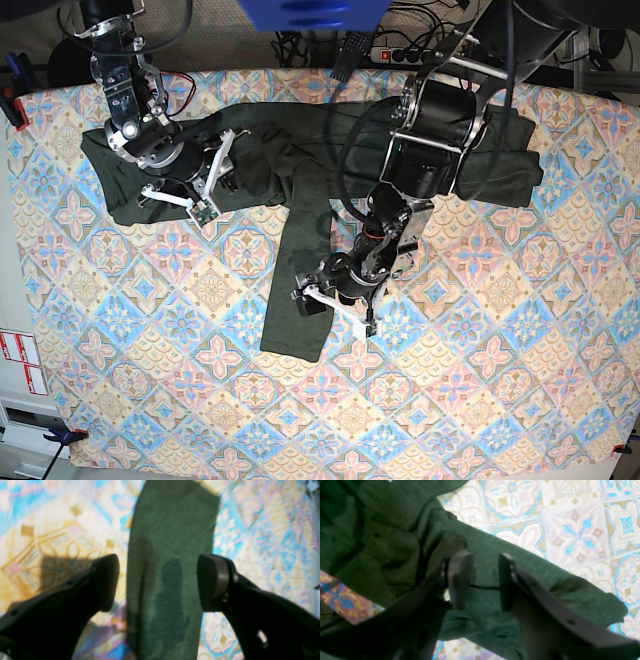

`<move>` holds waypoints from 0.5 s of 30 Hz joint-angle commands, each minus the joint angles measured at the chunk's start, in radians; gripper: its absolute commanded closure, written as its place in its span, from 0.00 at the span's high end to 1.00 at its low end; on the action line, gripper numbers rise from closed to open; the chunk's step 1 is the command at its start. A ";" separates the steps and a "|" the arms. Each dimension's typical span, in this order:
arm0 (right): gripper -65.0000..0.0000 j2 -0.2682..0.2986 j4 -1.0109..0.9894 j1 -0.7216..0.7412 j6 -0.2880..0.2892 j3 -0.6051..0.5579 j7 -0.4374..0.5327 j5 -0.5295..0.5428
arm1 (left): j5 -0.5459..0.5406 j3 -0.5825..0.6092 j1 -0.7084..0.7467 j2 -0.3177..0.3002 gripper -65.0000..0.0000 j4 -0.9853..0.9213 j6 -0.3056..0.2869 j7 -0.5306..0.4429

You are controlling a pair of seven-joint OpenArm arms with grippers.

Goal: Fold the T-shirt properly
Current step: 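Move the left gripper to the sleeve cuff and grasp it, then drag the sleeve cuff with the left gripper along the band toward its end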

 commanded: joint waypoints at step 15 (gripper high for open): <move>0.33 0.010 0.047 -0.032 0.000 0.006 0.016 0.004 | -0.006 0.002 -0.011 0.024 0.00 0.019 0.003 0.022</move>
